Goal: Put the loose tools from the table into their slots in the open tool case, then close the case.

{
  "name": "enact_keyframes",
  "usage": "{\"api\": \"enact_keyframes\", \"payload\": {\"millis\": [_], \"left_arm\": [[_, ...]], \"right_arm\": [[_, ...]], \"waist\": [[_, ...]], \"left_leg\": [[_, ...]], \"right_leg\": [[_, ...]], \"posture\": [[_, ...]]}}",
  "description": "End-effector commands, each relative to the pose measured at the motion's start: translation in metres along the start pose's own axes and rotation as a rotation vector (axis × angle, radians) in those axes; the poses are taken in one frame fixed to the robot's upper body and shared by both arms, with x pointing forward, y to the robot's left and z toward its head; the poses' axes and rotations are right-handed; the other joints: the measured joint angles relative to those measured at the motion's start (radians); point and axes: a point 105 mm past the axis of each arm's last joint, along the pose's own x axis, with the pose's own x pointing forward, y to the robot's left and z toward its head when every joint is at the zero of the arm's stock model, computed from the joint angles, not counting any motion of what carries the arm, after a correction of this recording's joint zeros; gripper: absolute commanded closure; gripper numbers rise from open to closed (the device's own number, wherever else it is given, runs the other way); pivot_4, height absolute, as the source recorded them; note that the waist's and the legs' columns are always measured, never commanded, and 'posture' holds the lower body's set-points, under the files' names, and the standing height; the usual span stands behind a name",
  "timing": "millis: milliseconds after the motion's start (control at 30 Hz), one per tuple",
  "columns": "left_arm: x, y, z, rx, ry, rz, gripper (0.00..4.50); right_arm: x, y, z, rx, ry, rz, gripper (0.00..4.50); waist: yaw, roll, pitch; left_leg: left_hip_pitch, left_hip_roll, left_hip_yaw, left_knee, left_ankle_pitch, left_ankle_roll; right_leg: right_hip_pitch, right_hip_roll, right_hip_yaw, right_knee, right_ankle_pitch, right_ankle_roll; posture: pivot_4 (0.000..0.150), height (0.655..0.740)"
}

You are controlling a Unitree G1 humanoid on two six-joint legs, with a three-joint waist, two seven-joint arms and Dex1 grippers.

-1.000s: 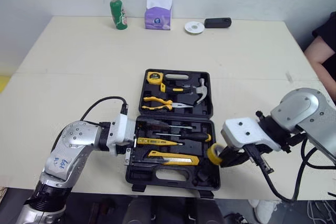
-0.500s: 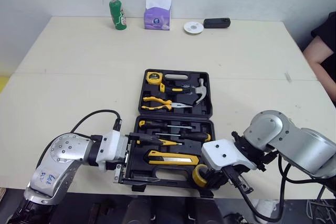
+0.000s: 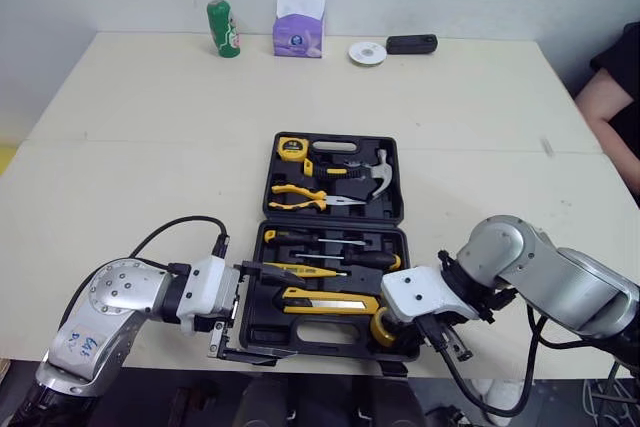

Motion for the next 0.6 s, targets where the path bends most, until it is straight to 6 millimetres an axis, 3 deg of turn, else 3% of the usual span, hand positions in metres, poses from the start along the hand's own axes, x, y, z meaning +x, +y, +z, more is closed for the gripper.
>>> {"api": "enact_keyframes", "payload": {"millis": [33,300,500,600], "left_arm": [[0.003,0.001,0.006,0.033,-0.010,-0.009,0.00],[0.004,0.006,0.005,0.042,-0.017,0.011,0.00],[0.003,0.010,0.007,0.051,-0.021,0.036,0.00],[0.001,0.010,0.007,0.042,-0.015,0.039,0.00]], "right_arm": [[-0.001,-0.001,-0.004,0.016,0.025,-0.007,4.44],[-0.007,-0.007,0.001,0.023,0.008,-0.040,4.44],[-0.007,-0.002,0.000,0.019,-0.002,-0.001,1.93],[-0.008,0.004,0.007,0.010,-0.043,0.038,0.39]], "waist": [[0.000,0.000,0.000],[0.000,0.000,0.000],[0.000,0.000,0.000],[0.000,0.000,0.000]], "left_leg": [[0.000,0.000,0.000,0.000,0.000,0.000],[0.000,0.000,0.000,0.000,0.000,0.000],[0.000,0.000,0.000,0.000,0.000,0.000],[0.000,0.000,0.000,0.001,0.000,0.000]], "right_leg": [[0.000,0.000,0.000,0.000,0.000,0.000],[0.000,0.000,0.000,0.000,0.000,0.000],[0.000,0.000,0.000,0.000,0.000,0.000],[0.000,0.000,0.000,0.001,0.000,0.000]], "posture": [[0.150,0.7400],[0.150,0.7400],[0.150,0.7400],[0.150,0.7400]]}}
